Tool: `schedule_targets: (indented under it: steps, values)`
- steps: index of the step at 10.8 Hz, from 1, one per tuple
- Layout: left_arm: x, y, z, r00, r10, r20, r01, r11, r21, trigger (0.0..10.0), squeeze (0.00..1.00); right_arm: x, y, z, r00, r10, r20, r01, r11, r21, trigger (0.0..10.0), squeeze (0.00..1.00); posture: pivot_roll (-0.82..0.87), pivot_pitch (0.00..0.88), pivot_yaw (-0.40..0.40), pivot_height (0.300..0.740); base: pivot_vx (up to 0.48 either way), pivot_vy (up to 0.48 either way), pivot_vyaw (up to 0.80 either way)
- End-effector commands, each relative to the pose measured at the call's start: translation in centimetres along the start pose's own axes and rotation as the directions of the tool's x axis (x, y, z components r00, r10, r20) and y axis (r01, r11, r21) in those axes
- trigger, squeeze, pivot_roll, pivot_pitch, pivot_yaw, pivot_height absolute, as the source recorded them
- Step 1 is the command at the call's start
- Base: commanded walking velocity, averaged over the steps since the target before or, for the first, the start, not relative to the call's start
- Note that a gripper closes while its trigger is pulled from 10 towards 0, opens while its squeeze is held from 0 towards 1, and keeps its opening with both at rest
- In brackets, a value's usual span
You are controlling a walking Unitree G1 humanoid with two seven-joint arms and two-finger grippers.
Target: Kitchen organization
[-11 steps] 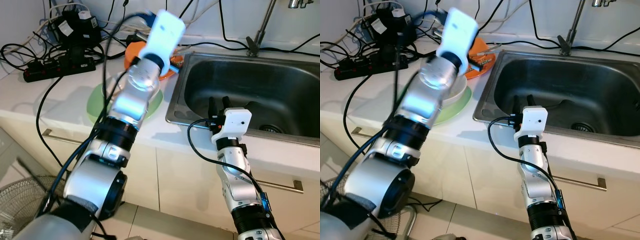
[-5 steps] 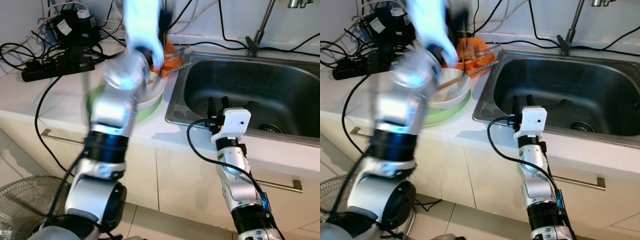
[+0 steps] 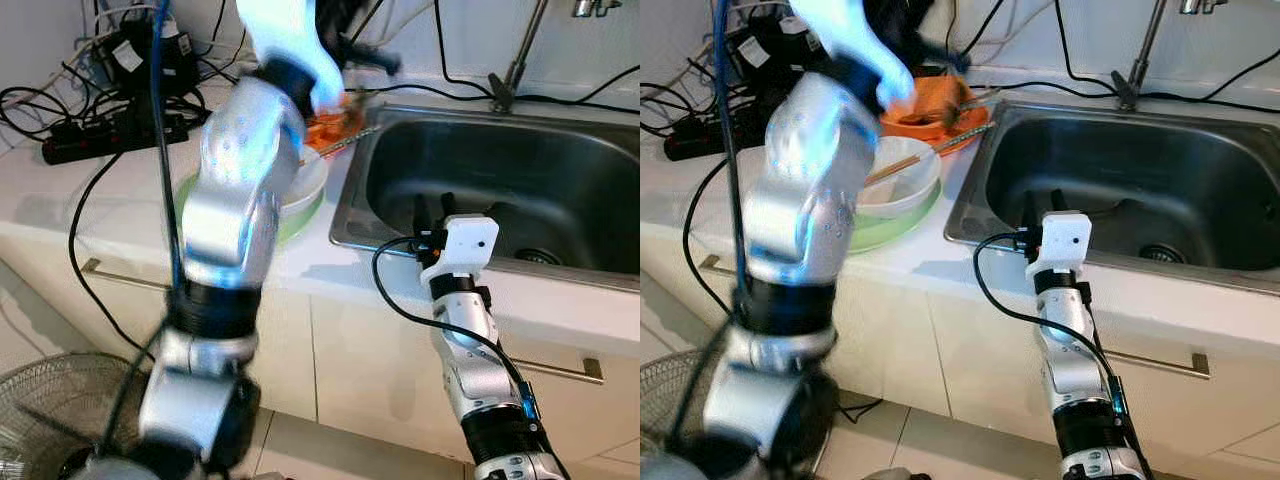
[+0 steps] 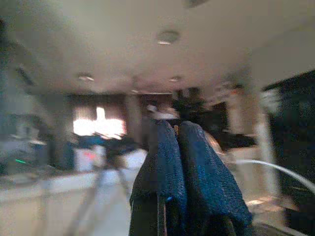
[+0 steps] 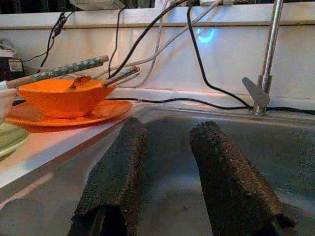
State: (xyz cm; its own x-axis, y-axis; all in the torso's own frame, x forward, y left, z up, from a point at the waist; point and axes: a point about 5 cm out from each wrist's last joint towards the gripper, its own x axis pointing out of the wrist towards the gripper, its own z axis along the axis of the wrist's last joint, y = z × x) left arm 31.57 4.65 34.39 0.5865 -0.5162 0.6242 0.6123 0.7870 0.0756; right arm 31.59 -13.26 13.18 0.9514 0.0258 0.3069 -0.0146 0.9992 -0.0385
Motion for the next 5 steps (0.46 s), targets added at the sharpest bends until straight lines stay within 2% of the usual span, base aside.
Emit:
schedule_targets:
  steps: [1, 5]
  values:
    - [-0.2, -0.9, 0.1, 0.998, -0.054, 0.026, 0.055, 0.997, -0.054, 10.0, 0.00, 0.3, -0.1, 0.1, 1.000, -0.003, 0.001, 0.003, 1.000, 0.000, 10.0, 0.00, 0.05, 0.000, 0.063, 0.740, 0.000, 0.000, 0.00]
    - [-2.3, -0.4, -3.9, 0.999, -0.001, -0.038, -0.006, 0.981, -0.192, 10.0, 0.00, 0.2, -0.1, 0.1, 1.000, -0.004, 0.005, 0.004, 1.000, -0.007, 10.0, 0.00, 0.04, 0.000, 0.068, 0.740, 0.000, 0.000, 0.00]
